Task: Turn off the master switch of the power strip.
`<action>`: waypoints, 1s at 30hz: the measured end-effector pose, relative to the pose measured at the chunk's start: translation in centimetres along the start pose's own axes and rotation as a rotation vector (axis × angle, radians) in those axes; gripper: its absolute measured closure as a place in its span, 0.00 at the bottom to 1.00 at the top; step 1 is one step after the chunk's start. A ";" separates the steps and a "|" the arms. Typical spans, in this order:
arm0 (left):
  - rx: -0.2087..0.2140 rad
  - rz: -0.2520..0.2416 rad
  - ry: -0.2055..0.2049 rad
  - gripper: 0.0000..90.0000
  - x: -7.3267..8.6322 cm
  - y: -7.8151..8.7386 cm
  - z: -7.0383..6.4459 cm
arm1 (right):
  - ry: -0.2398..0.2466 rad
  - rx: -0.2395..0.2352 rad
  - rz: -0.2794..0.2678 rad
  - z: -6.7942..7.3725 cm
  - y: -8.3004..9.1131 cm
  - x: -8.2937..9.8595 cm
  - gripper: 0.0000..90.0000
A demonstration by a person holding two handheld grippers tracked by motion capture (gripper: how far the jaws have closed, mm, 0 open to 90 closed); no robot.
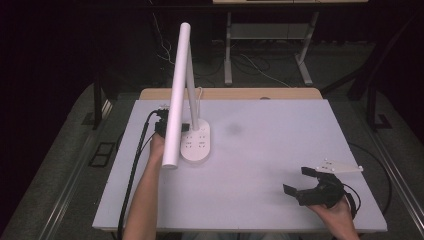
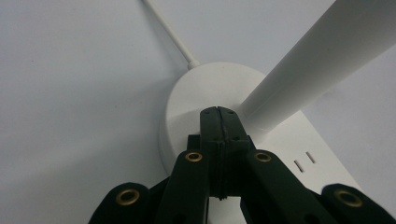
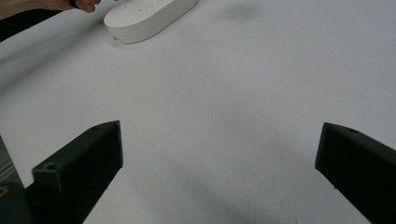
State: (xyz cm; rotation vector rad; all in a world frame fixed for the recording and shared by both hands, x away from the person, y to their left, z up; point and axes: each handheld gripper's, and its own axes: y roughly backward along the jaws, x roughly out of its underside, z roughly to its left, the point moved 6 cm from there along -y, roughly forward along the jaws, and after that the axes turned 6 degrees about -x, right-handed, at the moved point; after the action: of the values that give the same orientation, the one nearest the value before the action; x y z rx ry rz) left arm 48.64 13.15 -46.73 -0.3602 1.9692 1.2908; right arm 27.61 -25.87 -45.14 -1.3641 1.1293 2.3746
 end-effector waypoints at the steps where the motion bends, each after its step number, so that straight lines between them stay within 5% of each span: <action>1: -0.005 0.004 -0.008 1.00 0.0 0.0 0.0 | -0.001 0.001 0.000 0.0 0.0 0.0 0.00; 17: 0.000 -0.079 0.050 0.98 -1.1 1.2 0.7 | -0.006 0.005 -0.006 -0.4 0.2 0.0 0.00; 30: -0.015 -0.102 0.026 0.95 -1.7 4.0 1.9 | -0.007 0.006 -0.004 -0.3 0.1 0.0 0.00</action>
State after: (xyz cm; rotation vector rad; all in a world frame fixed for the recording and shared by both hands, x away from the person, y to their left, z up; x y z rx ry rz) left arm 48.28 16.34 -43.23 -0.4804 1.9383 1.2423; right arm 27.73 -26.18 -45.19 -1.3545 1.1295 2.3695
